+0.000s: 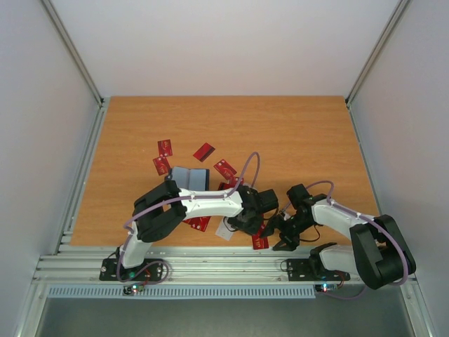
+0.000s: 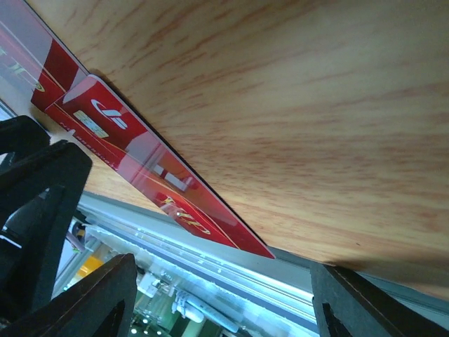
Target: Put the credit cards into the card holder
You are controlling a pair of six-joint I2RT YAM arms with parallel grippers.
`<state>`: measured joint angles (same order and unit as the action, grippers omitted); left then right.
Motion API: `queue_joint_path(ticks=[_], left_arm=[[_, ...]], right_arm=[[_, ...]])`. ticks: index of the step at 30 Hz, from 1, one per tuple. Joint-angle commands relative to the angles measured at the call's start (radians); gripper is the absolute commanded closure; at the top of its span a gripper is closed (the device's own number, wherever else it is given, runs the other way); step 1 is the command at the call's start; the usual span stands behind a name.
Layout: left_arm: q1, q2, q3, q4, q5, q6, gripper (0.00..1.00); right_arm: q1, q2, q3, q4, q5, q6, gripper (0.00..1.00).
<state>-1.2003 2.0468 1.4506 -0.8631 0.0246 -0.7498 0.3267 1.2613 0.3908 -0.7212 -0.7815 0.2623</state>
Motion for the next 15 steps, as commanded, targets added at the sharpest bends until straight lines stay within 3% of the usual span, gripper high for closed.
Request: queue_joint_path(ticks=[1, 15], left_arm=[[-0.005, 0.001, 0.001, 0.082, 0.046, 0.020, 0.69], [-0.005, 0.012, -0.042, 0.125, 0.106, 0.012, 0.70]], right_arm=[[0.019, 0.057, -0.050, 0.061, -0.005, 0.002, 0.31], [0.084, 0.135, -0.061, 0.216, -0.061, 0.041, 0.32]])
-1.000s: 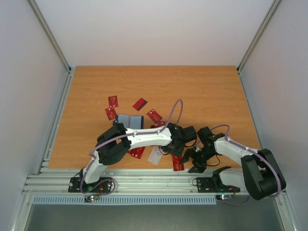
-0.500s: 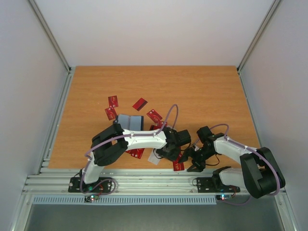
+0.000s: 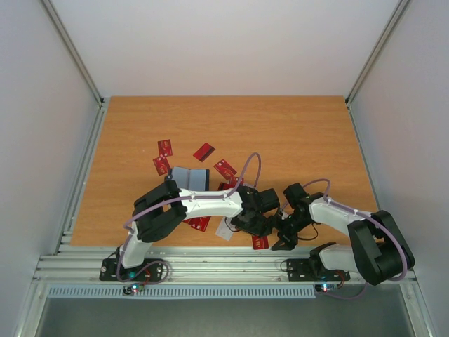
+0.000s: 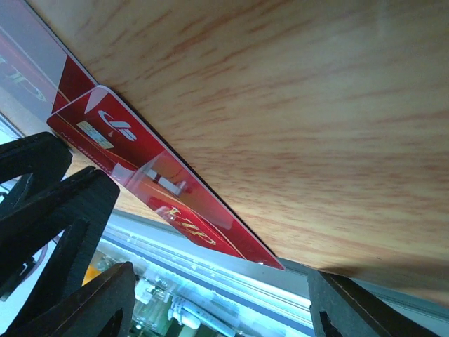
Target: Put the credit cards into the card holder
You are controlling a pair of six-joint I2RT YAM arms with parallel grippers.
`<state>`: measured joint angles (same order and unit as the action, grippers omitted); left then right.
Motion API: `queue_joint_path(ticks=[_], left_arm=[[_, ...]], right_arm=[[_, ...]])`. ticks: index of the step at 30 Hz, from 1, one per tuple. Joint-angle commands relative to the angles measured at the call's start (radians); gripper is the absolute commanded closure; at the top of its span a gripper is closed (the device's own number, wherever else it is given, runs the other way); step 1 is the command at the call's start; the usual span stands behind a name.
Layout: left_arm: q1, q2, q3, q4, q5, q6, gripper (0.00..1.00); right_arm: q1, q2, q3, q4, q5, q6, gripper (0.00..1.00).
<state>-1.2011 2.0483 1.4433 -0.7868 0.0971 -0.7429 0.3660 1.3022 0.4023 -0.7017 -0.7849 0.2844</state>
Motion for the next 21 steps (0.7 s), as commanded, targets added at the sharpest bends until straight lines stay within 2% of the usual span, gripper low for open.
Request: queue_joint_path(ticks=[1, 13, 16, 21], left_arm=[[-0.005, 0.010, -0.040, 0.053, 0.037, 0.003, 0.70], [-0.005, -0.002, -0.083, 0.069, 0.047, 0.002, 0.70], [-0.004, -0.004, -0.092, 0.072, 0.049, 0.000, 0.70], [-0.005, -0.007, -0.104, 0.077, 0.054, 0.002, 0.70]], right_arm=[[0.048, 0.102, -0.073, 0.202, -0.055, 0.018, 0.32], [0.081, 0.157, -0.180, 0.468, -0.033, 0.084, 0.35], [0.092, 0.149, -0.176, 0.441, 0.007, 0.081, 0.35], [0.182, 0.075, -0.120, 0.278, 0.148, 0.062, 0.35]])
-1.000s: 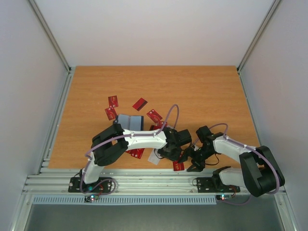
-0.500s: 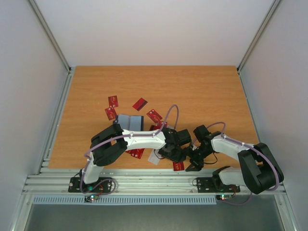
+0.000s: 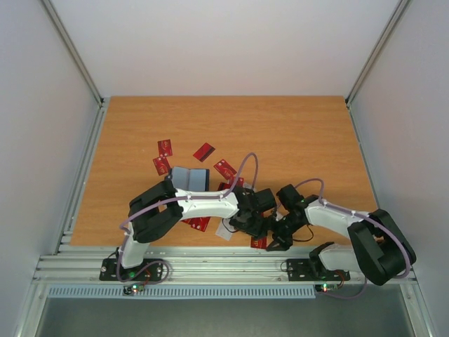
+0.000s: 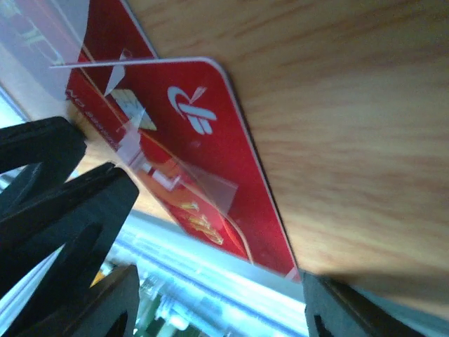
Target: Put the credit cards into the card holder
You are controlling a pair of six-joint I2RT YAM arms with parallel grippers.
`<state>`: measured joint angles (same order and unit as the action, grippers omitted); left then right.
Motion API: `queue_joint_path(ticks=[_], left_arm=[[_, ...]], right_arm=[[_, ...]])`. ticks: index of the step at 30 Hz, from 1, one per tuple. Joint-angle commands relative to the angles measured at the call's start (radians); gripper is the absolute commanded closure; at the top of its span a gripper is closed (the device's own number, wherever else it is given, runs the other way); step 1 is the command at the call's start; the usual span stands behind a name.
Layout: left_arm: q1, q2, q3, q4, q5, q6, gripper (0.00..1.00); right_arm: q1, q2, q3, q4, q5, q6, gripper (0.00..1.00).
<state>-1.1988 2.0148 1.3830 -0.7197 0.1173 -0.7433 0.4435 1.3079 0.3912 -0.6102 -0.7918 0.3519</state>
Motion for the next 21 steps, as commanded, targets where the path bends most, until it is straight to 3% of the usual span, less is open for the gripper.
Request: queue_joint_path(ticks=[1, 6, 21], left_arm=[[-0.008, 0.026, -0.044, 0.011, 0.037, 0.004, 0.70], [-0.007, 0.002, -0.097, 0.049, 0.056, -0.019, 0.73], [-0.008, -0.040, -0.202, 0.161, 0.178, -0.033, 0.74]], right_arm=[[0.121, 0.056, -0.106, 0.173, 0.176, -0.001, 0.34], [0.170, 0.016, -0.111, 0.131, 0.253, 0.012, 0.34], [0.279, -0.088, -0.084, 0.210, 0.403, 0.099, 0.41]])
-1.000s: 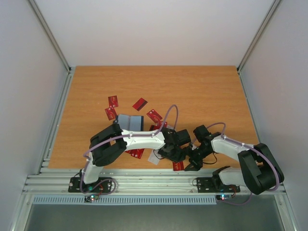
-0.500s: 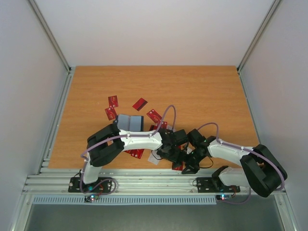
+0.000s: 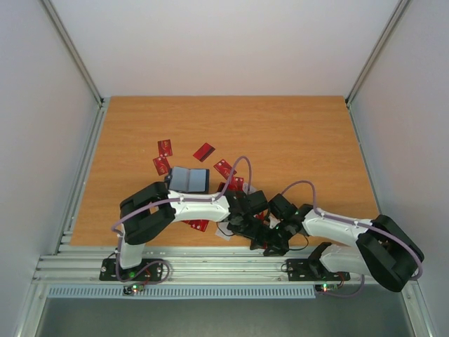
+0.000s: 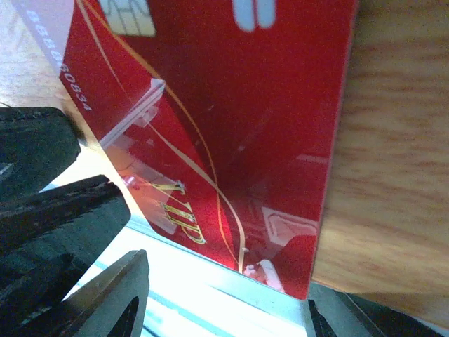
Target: Put the credit cards into the card holder
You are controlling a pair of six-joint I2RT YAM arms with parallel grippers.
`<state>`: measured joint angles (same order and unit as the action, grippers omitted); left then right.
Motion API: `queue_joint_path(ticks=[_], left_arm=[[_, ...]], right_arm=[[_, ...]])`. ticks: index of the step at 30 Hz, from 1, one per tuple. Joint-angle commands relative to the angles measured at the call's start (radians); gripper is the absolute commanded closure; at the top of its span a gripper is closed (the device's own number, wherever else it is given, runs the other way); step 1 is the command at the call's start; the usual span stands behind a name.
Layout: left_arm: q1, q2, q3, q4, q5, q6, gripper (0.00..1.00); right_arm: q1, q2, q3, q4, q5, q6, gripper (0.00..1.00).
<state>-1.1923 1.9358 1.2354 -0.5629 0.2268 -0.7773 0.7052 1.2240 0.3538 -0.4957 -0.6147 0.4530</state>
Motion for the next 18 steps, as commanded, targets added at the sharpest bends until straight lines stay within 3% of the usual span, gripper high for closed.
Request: queue_joint_path(ticks=[1, 18], left_arm=[[-0.015, 0.038, -0.061, 0.014, 0.077, -0.003, 0.74], [-0.015, 0.023, -0.135, 0.143, 0.162, -0.048, 0.79]], right_arm=[[0.020, -0.021, -0.046, 0.094, 0.230, 0.000, 0.41], [0.024, -0.165, -0.010, 0.074, 0.193, -0.022, 0.50]])
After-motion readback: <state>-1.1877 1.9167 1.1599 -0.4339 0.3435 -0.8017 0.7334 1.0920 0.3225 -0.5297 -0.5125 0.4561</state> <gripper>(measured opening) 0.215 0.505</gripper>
